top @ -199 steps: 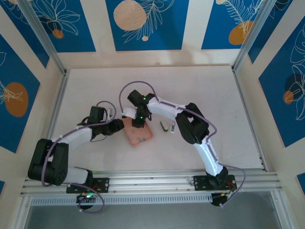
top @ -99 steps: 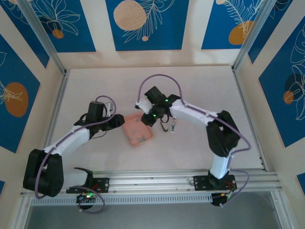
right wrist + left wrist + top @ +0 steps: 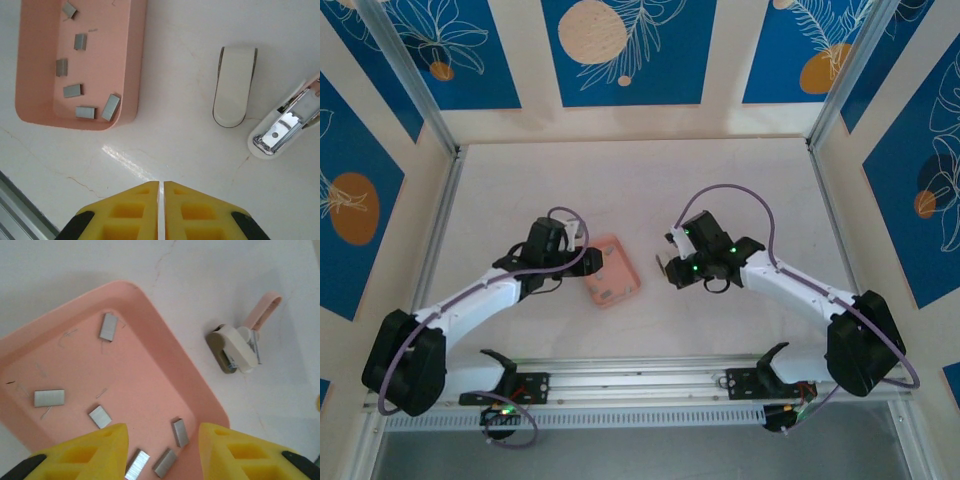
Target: Load the staples into the stapler
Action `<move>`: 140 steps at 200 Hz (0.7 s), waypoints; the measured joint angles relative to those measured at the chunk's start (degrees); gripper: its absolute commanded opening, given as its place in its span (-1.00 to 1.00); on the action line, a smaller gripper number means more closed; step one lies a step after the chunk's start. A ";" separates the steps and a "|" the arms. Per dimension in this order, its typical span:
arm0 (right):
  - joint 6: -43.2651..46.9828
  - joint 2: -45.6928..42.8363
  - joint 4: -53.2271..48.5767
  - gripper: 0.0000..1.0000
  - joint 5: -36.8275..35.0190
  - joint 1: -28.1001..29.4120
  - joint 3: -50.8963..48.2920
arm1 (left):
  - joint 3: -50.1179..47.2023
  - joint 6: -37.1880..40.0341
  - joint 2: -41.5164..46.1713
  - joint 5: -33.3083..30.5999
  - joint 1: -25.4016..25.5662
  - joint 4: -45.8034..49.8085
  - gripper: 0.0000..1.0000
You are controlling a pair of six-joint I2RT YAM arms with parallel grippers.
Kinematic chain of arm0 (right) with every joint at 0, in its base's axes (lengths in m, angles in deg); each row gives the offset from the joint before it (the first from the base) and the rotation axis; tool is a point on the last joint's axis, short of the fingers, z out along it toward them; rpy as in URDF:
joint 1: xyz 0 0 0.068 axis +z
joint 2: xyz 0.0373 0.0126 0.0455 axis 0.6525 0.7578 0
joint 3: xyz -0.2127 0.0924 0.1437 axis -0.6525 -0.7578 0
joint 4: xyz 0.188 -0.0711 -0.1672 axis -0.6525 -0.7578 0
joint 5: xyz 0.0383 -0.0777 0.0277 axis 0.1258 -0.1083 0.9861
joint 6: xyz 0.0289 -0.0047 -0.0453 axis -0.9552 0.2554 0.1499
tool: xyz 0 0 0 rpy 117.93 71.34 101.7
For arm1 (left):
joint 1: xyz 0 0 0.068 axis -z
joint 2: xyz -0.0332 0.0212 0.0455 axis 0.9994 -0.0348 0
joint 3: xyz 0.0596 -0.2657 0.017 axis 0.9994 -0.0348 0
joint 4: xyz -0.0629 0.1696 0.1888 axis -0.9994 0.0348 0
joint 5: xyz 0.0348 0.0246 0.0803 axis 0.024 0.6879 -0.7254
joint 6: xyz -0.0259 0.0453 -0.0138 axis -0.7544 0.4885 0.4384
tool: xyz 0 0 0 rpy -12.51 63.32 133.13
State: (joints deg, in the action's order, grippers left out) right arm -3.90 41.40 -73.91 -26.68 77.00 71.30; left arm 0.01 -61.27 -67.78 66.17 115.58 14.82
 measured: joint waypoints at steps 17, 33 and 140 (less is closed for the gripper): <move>-1.42 0.00 0.24 -0.76 0.28 0.02 0.00 | 0.00 -0.33 -0.50 -1.07 0.07 0.44 -0.18; -2.40 0.02 0.39 -0.76 0.63 0.04 0.02 | 0.00 -1.20 -0.57 -1.99 0.09 0.70 -0.18; -8.41 15.28 -2.62 -0.40 1.18 8.13 18.10 | -5.66 -10.69 0.83 -3.39 -3.08 -1.01 -0.23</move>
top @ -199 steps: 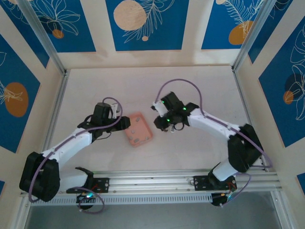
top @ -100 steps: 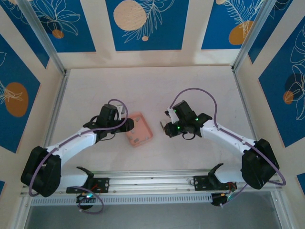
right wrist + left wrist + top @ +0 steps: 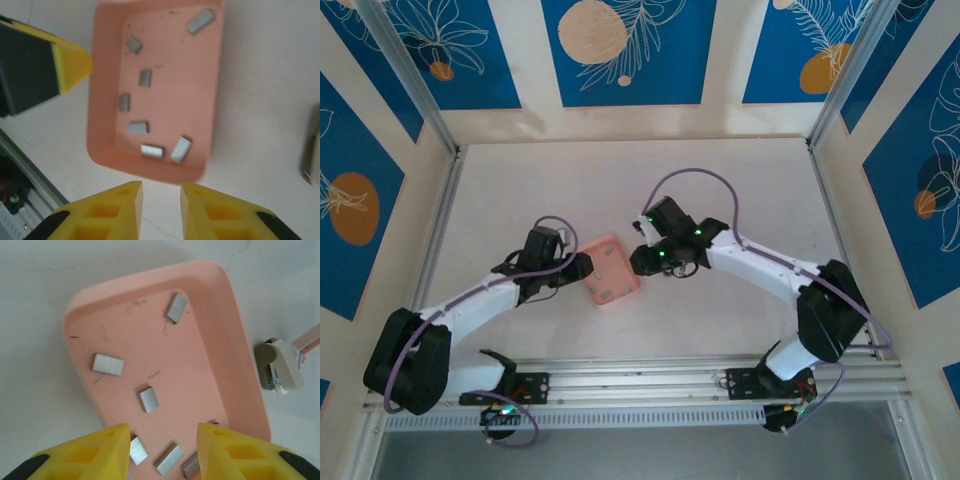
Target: Load the staples into the stapler
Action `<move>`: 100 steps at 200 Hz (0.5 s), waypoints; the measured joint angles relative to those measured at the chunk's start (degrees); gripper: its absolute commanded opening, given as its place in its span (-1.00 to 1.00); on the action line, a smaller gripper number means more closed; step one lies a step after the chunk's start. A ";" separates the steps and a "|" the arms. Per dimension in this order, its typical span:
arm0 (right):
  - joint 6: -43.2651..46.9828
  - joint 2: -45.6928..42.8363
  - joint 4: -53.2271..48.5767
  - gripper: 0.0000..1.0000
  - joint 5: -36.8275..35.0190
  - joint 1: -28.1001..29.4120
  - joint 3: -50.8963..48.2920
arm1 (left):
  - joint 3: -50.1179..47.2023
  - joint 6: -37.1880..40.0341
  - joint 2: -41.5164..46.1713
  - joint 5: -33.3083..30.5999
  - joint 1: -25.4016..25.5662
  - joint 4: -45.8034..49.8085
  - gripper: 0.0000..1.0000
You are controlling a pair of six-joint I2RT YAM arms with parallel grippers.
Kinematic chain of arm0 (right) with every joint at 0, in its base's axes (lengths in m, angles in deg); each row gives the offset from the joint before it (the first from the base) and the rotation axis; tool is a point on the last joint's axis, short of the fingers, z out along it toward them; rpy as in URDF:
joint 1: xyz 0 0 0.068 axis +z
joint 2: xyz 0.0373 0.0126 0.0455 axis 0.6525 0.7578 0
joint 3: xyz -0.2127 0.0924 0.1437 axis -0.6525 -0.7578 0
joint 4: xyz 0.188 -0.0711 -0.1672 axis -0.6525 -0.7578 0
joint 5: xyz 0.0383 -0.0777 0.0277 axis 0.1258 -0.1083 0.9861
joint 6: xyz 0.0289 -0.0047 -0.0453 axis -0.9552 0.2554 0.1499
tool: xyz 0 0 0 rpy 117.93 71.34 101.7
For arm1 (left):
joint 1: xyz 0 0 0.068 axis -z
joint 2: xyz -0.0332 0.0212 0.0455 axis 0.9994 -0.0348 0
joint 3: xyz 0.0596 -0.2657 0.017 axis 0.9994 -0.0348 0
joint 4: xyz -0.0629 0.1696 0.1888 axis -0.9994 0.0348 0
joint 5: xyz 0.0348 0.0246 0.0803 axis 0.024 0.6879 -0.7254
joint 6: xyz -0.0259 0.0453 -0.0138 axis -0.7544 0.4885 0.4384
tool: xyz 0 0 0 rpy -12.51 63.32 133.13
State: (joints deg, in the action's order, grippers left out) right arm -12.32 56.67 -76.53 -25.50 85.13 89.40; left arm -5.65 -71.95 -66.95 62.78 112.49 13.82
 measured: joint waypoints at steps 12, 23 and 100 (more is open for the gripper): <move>-1.73 3.28 -1.09 -0.37 -0.22 0.87 3.63 | -1.05 -0.28 1.31 -0.20 -0.70 0.09 -0.22; -2.89 6.40 -2.25 -0.34 -0.68 1.70 7.04 | -1.60 -0.55 1.97 -0.28 -1.33 0.15 -0.20; -12.13 22.12 -9.07 -0.13 -2.34 3.15 22.58 | -1.73 -0.61 -2.99 1.44 -4.09 -2.69 -0.17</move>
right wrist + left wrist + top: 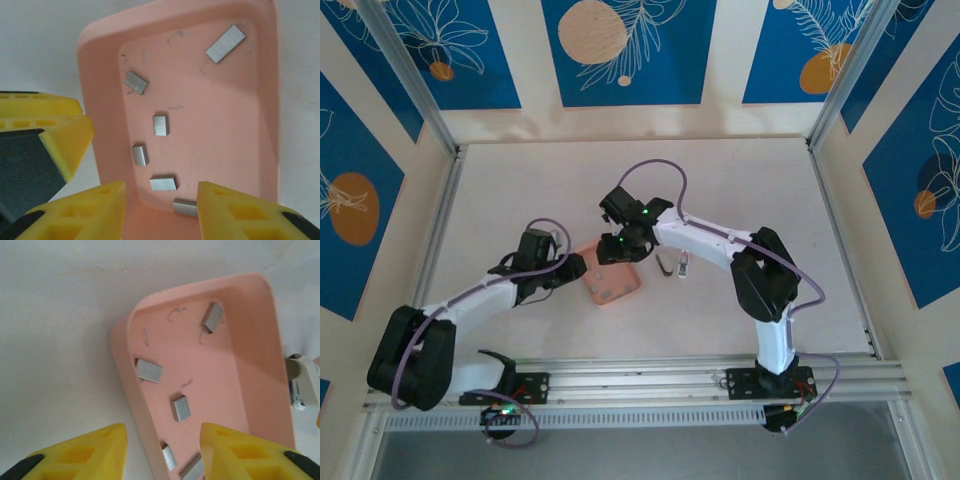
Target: Load the staples into the stapler
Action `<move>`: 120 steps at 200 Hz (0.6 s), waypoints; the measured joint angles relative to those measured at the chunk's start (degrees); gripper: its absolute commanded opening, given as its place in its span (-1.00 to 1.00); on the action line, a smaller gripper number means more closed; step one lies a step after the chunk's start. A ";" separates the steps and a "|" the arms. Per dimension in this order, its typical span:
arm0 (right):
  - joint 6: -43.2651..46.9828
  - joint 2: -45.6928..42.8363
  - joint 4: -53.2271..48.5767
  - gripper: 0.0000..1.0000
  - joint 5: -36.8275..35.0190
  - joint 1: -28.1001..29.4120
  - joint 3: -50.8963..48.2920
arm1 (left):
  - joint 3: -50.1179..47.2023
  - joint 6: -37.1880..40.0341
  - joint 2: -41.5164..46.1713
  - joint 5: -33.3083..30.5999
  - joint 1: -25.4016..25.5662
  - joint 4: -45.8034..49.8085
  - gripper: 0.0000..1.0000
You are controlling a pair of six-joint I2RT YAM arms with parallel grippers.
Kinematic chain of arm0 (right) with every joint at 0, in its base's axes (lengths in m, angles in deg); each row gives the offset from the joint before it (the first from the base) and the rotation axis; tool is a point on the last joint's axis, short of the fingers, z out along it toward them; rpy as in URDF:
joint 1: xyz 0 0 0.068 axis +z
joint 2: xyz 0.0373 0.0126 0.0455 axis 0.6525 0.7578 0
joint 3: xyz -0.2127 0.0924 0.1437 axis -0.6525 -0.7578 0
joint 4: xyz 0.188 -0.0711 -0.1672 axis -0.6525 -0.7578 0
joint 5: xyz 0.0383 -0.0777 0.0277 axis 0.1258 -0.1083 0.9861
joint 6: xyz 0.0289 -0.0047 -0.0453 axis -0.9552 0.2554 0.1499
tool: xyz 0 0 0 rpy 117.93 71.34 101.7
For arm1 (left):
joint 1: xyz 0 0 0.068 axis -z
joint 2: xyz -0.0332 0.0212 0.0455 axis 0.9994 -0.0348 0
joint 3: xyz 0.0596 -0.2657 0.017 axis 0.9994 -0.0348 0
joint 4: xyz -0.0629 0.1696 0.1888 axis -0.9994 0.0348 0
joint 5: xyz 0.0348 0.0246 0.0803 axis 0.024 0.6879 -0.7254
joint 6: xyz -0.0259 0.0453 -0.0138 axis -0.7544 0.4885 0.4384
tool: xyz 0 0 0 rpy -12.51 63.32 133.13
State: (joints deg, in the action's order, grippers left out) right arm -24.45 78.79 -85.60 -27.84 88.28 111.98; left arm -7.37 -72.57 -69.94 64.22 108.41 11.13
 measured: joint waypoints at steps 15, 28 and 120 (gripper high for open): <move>-2.40 1.95 -0.87 -0.13 -0.33 -0.07 1.73 | 0.00 0.02 -2.05 0.61 -0.61 -0.87 -0.21; -4.24 3.98 -1.62 -0.11 -0.94 -0.17 3.72 | 0.13 0.09 -3.56 1.09 -1.01 -1.25 -0.26; -9.11 16.15 -7.58 -0.08 -7.45 -1.07 17.49 | 0.66 1.20 -6.36 3.65 -1.29 -2.45 -0.50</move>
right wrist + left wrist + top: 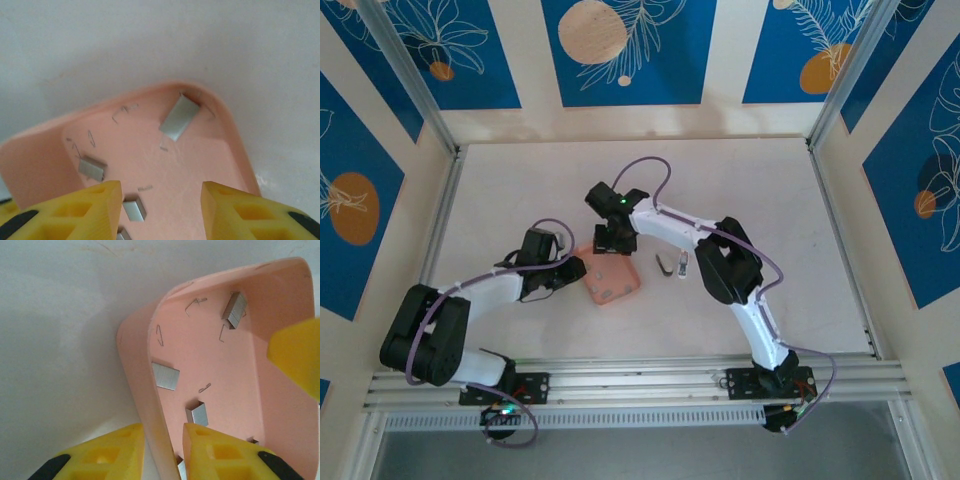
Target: Load the staples into the stapler
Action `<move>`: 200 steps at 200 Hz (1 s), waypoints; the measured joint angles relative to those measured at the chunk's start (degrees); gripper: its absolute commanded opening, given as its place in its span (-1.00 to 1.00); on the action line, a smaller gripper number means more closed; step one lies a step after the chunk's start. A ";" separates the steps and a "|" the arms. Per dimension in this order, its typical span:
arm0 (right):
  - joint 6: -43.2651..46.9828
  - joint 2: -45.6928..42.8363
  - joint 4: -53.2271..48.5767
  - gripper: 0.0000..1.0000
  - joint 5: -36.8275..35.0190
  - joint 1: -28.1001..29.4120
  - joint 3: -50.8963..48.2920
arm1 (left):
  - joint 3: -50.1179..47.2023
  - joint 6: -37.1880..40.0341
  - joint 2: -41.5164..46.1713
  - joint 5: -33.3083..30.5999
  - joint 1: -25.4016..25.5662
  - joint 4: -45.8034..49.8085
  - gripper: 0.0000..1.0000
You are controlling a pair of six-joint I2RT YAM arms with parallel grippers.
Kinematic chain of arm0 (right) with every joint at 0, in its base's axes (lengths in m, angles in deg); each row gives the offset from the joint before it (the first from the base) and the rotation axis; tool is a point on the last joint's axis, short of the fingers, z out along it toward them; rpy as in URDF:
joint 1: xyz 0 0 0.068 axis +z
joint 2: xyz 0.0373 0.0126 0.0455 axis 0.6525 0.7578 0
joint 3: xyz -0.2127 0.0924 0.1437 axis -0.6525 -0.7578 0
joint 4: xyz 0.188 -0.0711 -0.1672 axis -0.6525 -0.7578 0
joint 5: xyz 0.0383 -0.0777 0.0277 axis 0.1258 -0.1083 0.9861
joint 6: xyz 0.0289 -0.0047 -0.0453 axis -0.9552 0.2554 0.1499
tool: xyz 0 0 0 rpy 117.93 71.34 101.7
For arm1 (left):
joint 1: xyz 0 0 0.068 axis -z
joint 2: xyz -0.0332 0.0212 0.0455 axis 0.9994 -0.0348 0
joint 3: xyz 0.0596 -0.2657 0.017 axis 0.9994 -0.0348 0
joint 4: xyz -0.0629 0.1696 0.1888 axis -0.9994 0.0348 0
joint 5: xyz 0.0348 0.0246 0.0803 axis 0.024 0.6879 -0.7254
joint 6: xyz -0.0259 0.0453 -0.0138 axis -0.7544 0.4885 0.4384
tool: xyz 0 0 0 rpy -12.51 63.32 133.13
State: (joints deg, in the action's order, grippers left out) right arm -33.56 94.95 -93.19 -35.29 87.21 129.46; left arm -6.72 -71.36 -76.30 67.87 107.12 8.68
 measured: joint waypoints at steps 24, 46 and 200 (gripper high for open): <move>-0.09 1.36 -0.85 -0.15 -0.74 -0.04 1.97 | -0.04 0.22 0.02 0.39 0.00 -0.15 -0.54; -0.15 3.17 -2.08 -0.17 -1.73 -0.04 4.46 | -0.63 0.11 0.37 0.61 0.00 -0.76 -0.56; -0.61 10.97 -8.07 -0.23 -3.72 -0.20 16.39 | -2.23 -0.35 2.56 2.05 -0.15 -2.86 -0.57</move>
State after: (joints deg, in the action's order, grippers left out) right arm -34.17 105.92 -101.25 -39.01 87.01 145.85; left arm -8.95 -71.71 -73.75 69.93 106.96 5.82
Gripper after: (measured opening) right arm 0.387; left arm 0.216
